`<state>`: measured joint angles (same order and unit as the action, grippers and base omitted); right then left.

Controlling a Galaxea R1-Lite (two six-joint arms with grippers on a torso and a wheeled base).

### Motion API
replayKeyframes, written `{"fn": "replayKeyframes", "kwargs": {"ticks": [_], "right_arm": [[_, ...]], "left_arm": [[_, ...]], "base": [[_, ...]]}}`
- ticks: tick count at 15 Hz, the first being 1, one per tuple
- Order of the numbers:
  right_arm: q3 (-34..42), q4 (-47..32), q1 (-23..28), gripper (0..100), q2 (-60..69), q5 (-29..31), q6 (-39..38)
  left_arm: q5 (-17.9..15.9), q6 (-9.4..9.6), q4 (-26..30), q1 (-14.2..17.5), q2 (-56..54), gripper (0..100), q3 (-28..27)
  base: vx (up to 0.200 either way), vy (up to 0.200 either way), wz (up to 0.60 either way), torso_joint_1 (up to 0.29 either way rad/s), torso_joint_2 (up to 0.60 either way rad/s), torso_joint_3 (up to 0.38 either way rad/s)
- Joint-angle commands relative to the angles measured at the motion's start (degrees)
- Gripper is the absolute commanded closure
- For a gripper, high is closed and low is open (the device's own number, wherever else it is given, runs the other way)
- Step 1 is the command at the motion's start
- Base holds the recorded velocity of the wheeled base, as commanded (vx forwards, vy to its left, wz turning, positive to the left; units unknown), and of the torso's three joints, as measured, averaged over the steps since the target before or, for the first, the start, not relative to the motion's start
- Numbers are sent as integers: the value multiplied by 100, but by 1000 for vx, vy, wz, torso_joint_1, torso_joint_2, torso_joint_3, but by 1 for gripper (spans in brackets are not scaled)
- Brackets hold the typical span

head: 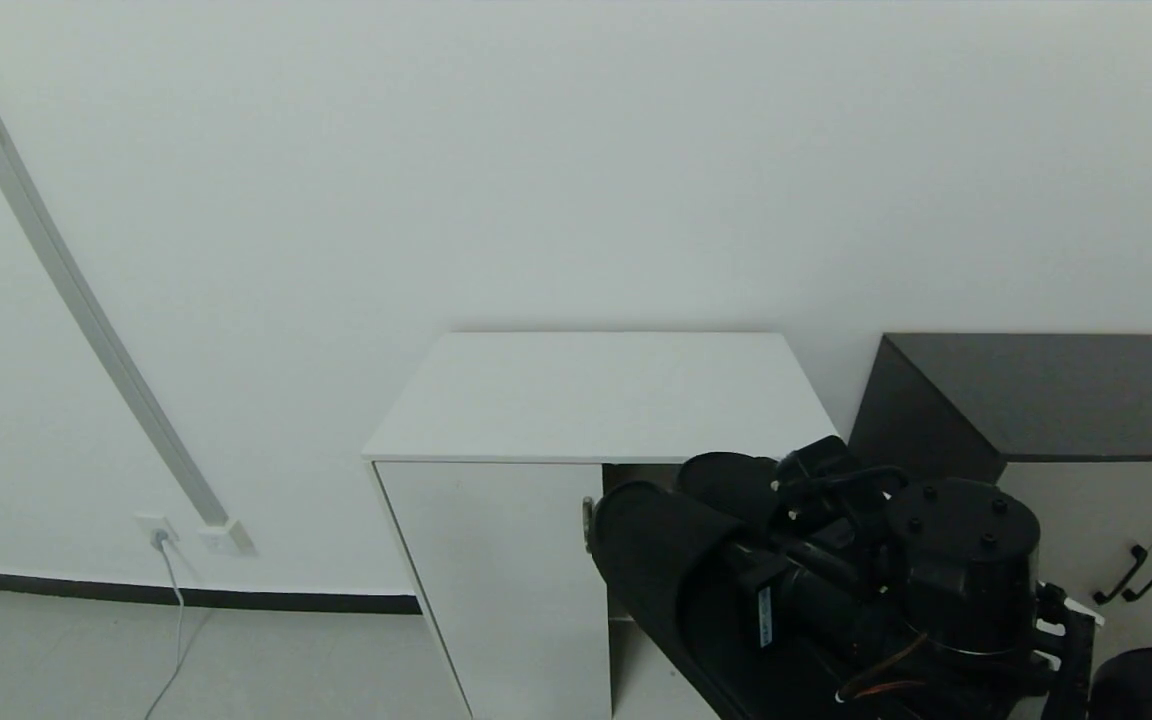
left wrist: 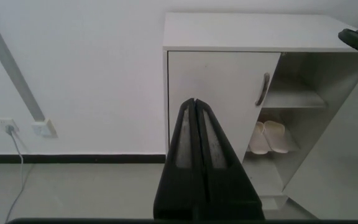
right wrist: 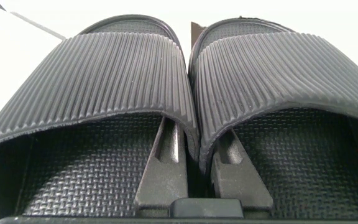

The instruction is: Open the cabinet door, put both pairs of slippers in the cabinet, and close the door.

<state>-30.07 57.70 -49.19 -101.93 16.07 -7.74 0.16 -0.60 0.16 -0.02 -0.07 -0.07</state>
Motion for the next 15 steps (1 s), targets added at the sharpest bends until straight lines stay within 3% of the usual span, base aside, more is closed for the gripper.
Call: {"fn": "replayKeyframes", "kwargs": {"ticks": [1, 15], "right_arm": [[19, 5, 6, 100, -12, 2, 1], [133, 224, 15, 100, -38, 2, 9]], "left_arm": [[2, -2, 2, -6, 7, 100, -1], [2, -2, 2, 2, 7, 100, -1]], "base": [[0, 0, 0, -154, 344, 188], [0, 0, 0, -203, 473, 269]]}}
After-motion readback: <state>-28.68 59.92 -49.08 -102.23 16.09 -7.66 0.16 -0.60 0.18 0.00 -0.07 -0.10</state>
